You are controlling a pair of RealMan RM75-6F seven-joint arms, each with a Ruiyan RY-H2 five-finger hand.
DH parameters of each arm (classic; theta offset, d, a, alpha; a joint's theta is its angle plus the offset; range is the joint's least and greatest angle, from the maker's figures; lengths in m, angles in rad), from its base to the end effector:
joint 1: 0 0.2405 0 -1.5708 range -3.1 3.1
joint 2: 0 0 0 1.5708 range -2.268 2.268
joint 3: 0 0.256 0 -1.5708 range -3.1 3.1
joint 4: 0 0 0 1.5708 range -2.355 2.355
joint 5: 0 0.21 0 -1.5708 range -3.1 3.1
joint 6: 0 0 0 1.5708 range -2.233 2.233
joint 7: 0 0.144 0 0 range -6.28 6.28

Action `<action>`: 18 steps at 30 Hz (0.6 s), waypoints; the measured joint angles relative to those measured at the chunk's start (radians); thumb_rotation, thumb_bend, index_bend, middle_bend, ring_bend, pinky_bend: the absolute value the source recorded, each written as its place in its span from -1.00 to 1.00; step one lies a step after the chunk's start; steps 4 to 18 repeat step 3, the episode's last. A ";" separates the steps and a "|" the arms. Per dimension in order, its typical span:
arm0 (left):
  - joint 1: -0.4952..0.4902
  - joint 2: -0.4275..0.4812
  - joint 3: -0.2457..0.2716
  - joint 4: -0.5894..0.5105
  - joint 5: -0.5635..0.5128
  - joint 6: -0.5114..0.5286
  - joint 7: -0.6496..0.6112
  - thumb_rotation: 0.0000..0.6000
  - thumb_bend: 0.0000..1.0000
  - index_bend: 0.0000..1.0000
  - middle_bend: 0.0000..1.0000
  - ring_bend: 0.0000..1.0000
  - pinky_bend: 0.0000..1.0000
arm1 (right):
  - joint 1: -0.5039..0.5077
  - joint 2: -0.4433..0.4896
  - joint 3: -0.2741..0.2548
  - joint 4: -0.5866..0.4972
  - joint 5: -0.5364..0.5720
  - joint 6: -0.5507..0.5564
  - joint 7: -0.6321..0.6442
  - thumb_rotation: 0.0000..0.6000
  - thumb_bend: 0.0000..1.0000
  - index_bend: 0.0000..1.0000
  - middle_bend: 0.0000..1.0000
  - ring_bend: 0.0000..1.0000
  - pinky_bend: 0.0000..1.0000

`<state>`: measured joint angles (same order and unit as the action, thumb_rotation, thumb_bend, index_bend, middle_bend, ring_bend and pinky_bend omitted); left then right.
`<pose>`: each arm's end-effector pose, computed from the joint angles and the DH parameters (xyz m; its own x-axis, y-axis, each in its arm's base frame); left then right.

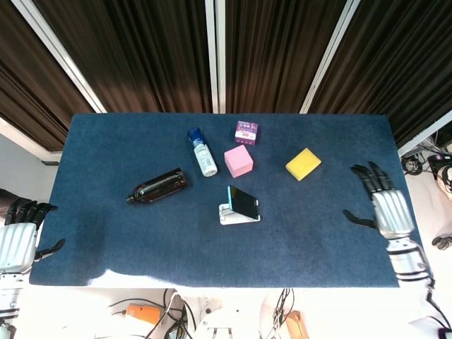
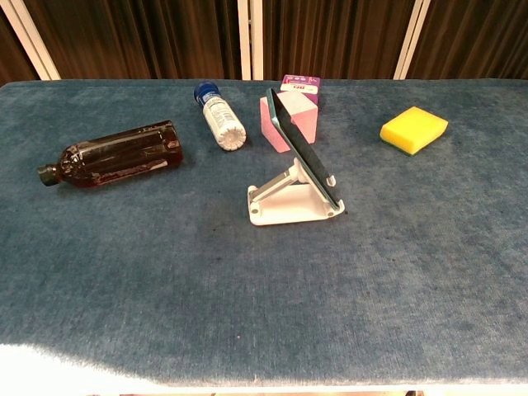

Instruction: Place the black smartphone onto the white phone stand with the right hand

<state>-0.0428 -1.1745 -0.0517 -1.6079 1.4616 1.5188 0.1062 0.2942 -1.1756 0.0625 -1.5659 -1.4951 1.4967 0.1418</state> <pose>-0.3174 0.1678 0.1483 0.4433 -0.0076 0.8964 0.8945 0.0681 -0.4418 -0.2691 -0.2453 0.1487 0.2398 0.0721 0.9681 -0.9460 -0.2066 0.2497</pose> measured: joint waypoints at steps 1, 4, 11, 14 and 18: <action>0.001 -0.001 0.001 0.002 0.003 0.003 -0.002 1.00 -0.84 -0.46 -0.52 -0.72 -1.00 | -0.030 0.028 -0.006 -0.021 0.006 0.024 -0.010 1.00 -0.35 -0.68 -0.62 -0.88 -0.66; 0.002 -0.003 0.002 0.005 0.006 0.005 -0.003 1.00 -0.84 -0.46 -0.52 -0.72 -1.00 | -0.091 0.079 -0.020 -0.058 0.018 0.075 -0.016 1.00 -0.35 -0.68 -0.62 -0.90 -0.67; 0.002 -0.003 0.002 0.005 0.006 0.005 -0.003 1.00 -0.84 -0.46 -0.52 -0.72 -1.00 | -0.091 0.079 -0.020 -0.058 0.018 0.075 -0.016 1.00 -0.35 -0.68 -0.62 -0.90 -0.67; 0.002 -0.003 0.002 0.005 0.006 0.005 -0.003 1.00 -0.84 -0.46 -0.52 -0.72 -1.00 | -0.091 0.079 -0.020 -0.058 0.018 0.075 -0.016 1.00 -0.35 -0.68 -0.62 -0.90 -0.67; 0.002 -0.003 0.002 0.005 0.006 0.005 -0.003 1.00 -0.84 -0.46 -0.52 -0.72 -1.00 | -0.091 0.079 -0.020 -0.058 0.018 0.075 -0.016 1.00 -0.35 -0.68 -0.62 -0.90 -0.67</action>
